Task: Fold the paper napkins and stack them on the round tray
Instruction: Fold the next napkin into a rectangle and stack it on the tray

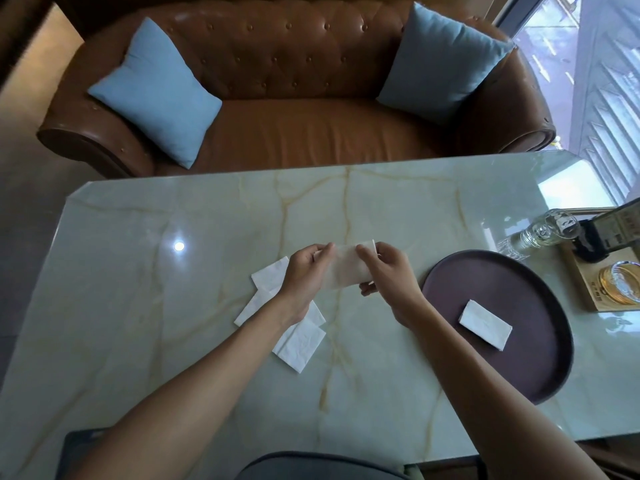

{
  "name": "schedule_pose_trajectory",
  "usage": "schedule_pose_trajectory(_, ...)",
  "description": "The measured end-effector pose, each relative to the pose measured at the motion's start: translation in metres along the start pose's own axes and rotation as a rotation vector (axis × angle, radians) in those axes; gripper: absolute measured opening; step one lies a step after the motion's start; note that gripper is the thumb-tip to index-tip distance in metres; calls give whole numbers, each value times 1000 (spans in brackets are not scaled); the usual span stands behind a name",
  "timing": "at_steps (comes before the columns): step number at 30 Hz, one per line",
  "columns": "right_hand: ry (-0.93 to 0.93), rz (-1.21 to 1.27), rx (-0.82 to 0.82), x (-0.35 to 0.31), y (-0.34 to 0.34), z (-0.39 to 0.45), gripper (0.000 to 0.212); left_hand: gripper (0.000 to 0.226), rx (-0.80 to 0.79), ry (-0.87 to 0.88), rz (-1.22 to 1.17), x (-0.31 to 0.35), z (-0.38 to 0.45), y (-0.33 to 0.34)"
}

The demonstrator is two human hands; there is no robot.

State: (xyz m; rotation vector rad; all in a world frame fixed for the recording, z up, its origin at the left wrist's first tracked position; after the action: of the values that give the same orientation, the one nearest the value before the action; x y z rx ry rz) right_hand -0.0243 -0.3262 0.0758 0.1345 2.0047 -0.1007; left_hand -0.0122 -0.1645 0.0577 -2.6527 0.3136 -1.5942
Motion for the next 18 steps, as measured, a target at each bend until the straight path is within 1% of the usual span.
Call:
schedule_pose_trajectory(2,21,-2,25,1,0,1,42,30,3,43,70,4,-1,3)
schedule_pose_trajectory(4,-13,-60,70,2,0,4,49,33,51,71,96,6,-1,4)
schedule_pose_trajectory(7,-142,-272,139,0,0,5,53,44,193,64,173,6,-4,3)
schedule_pose_trajectory(9,-189,-365,155,-1,2,3,52,46,252,51,180,4,-6,4)
schedule_pose_trajectory(12,-222,-353,165,-4,2,1,49,53,299,63,152,3,-7,3)
schedule_pose_trajectory(14,-233,-314,156,-4,0,1,49,55,326,73,188,5,-8,2)
schedule_pose_trajectory(18,-245,-328,146,-4,0,-1,52,52,363,111,246,7,-11,2)
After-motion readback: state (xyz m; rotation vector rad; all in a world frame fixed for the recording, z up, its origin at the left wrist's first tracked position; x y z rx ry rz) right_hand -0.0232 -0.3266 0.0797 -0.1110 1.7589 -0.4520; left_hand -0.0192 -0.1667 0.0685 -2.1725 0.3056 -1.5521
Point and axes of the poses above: each hand's wrist, its own z-axis towards the middle knuckle, its own y-axis out of the palm, x = y × z, the point moved 6 cm from there along z, towards the middle knuckle, and after that the axes turned 11 degrees about z, right-handed, at the moved point
